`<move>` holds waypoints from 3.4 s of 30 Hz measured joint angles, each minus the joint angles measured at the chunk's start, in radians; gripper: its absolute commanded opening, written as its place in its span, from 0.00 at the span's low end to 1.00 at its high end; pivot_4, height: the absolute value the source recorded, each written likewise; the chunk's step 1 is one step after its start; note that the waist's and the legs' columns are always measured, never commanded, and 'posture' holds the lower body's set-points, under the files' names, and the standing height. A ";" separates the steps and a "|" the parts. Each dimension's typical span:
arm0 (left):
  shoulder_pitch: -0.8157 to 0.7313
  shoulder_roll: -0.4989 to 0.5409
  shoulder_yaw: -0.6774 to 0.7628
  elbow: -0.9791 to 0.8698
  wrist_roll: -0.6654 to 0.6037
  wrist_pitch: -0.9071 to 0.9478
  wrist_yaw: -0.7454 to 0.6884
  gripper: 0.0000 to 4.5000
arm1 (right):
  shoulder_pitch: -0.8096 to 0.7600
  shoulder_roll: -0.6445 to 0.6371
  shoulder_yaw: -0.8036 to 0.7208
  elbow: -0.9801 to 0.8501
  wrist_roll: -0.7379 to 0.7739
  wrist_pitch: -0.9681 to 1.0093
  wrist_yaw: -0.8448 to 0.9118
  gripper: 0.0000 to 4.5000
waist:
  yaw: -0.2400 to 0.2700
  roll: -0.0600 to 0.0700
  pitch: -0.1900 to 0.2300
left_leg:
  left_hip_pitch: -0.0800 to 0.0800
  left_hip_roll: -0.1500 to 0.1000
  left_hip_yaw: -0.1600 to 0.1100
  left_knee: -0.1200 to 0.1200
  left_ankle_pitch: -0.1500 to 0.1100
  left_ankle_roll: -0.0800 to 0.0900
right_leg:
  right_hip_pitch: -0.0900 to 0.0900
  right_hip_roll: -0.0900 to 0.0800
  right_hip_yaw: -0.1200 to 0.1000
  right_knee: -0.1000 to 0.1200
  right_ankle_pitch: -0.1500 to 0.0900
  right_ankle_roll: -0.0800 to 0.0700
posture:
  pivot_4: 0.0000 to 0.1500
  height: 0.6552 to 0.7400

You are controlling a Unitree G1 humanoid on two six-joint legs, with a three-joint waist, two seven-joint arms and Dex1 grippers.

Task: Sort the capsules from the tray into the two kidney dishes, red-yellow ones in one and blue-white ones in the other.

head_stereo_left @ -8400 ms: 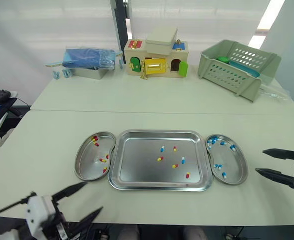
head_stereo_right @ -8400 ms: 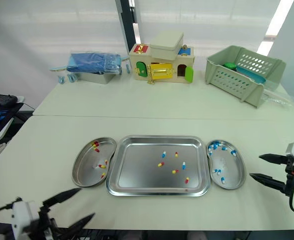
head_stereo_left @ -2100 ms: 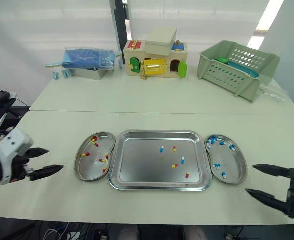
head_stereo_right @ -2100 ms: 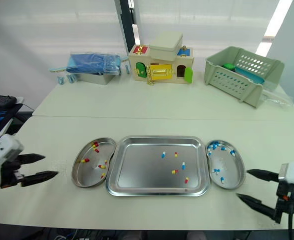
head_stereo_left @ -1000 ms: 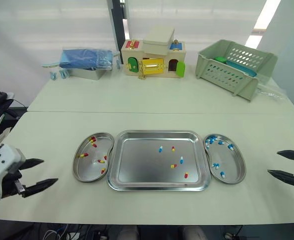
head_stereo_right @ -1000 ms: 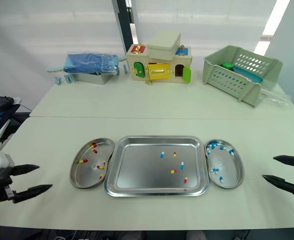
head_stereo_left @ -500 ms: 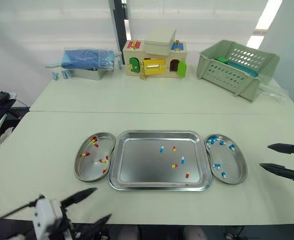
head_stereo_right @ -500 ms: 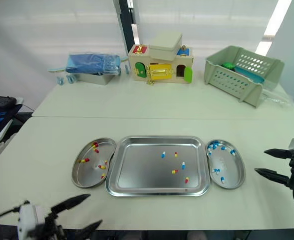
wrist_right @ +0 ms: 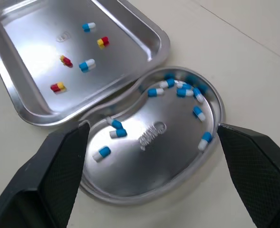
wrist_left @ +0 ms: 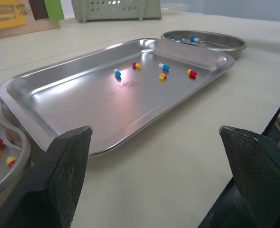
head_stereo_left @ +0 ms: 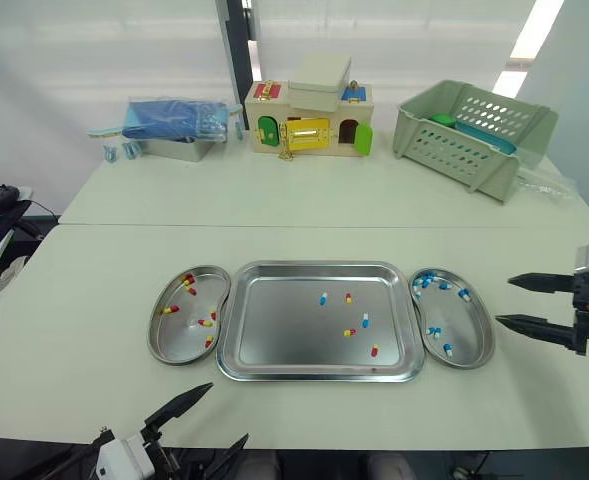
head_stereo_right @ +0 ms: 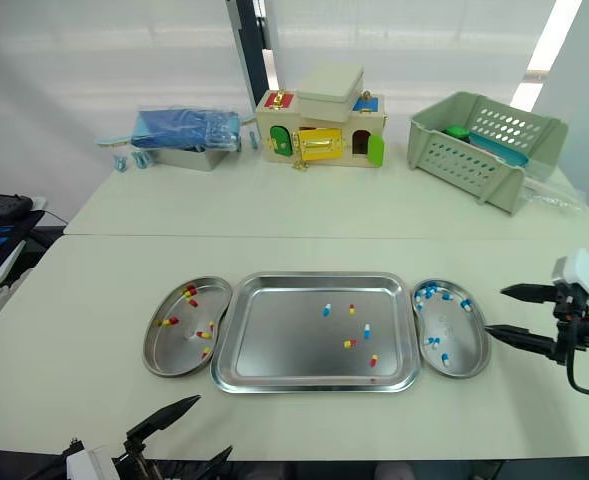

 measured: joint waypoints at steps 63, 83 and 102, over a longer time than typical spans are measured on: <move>0.077 0.116 -0.109 -0.038 -0.005 -0.055 0.241 1.00 | -0.594 0.675 0.906 0.145 -0.484 0.277 -0.522 0.17 | -0.014 -0.004 0.002 | -0.005 -0.001 -0.005 -0.001 0.000 0.000 | -0.009 0.001 -0.001 0.004 0.000 -0.001 | 1.00 1.00; 0.066 0.283 -0.155 -0.035 -0.030 -0.082 0.062 1.00 | -0.278 0.360 0.444 -0.216 -0.223 0.209 -0.293 0.17 | 0.011 -0.003 0.002 | -0.011 -0.001 -0.005 -0.001 0.000 0.000 | -0.011 0.001 -0.003 0.003 0.000 -0.001 | 1.00 1.00; -0.051 0.348 -0.172 0.054 -0.099 -0.064 -0.048 1.00 | 0.098 0.136 0.113 -0.147 -0.209 0.022 -0.226 0.37 | 0.003 -0.002 0.003 | -0.004 0.000 -0.003 -0.001 0.000 0.000 | -0.004 0.001 -0.002 0.003 0.000 -0.001 | 1.00 1.00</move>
